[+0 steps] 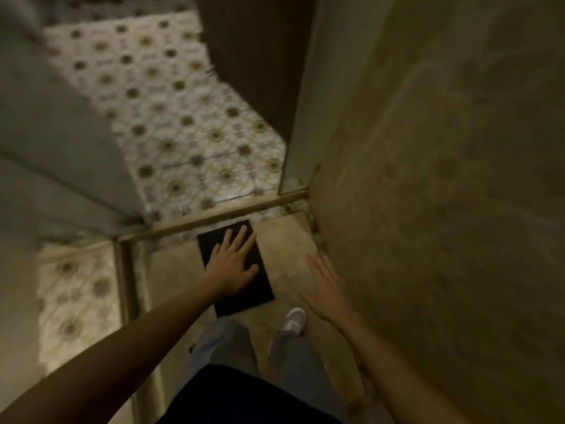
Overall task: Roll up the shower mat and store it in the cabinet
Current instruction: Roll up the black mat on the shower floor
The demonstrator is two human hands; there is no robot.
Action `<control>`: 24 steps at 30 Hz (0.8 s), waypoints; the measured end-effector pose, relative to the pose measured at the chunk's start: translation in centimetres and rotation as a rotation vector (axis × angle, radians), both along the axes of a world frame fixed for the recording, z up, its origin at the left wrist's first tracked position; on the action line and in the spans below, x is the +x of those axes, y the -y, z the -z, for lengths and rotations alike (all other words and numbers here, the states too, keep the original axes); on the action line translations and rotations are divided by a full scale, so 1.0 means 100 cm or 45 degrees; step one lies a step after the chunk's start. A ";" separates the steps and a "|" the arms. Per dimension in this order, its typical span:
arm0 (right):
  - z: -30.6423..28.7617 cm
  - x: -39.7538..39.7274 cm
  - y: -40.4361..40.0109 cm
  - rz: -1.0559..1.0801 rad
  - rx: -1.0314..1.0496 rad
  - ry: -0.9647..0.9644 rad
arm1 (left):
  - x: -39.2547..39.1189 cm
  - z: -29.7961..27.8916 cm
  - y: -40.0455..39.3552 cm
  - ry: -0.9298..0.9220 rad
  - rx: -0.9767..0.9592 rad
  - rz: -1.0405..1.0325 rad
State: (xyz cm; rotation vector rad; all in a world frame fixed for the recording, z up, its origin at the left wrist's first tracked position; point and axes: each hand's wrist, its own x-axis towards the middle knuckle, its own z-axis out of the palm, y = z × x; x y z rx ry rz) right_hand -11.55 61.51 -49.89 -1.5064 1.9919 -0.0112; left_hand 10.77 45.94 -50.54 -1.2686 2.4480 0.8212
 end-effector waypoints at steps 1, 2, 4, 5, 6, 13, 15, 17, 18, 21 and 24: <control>0.006 0.001 0.009 -0.100 0.011 -0.002 | 0.011 0.005 -0.005 -0.001 0.012 -0.068; 0.012 0.003 0.019 -0.176 0.030 0.006 | 0.024 0.011 -0.010 0.006 0.023 -0.124; 0.021 0.013 0.036 -0.285 0.079 0.034 | 0.048 0.021 -0.021 0.030 0.026 -0.227; 0.026 0.020 0.043 -0.333 0.097 0.046 | 0.059 0.025 -0.027 0.043 0.022 -0.281; 0.029 0.027 0.048 -0.383 0.127 0.061 | 0.071 0.030 -0.033 0.060 0.020 -0.341; 0.077 0.093 0.074 -0.621 0.406 0.121 | 0.151 0.088 -0.071 0.131 0.039 -0.569; 0.108 0.110 0.076 -0.754 0.345 0.014 | 0.166 0.116 -0.071 0.119 0.095 -0.524; 0.140 0.121 0.075 -0.854 0.312 -0.044 | 0.175 0.148 -0.076 0.148 0.140 -0.450; 0.156 0.126 0.074 -0.871 0.305 -0.056 | 0.177 0.166 -0.080 0.168 0.148 -0.430; 0.219 0.134 0.078 -0.869 0.318 -0.069 | 0.176 0.226 -0.081 0.208 0.182 -0.404; 0.302 0.138 0.080 -0.908 0.298 -0.089 | 0.161 0.302 -0.076 0.228 0.218 -0.351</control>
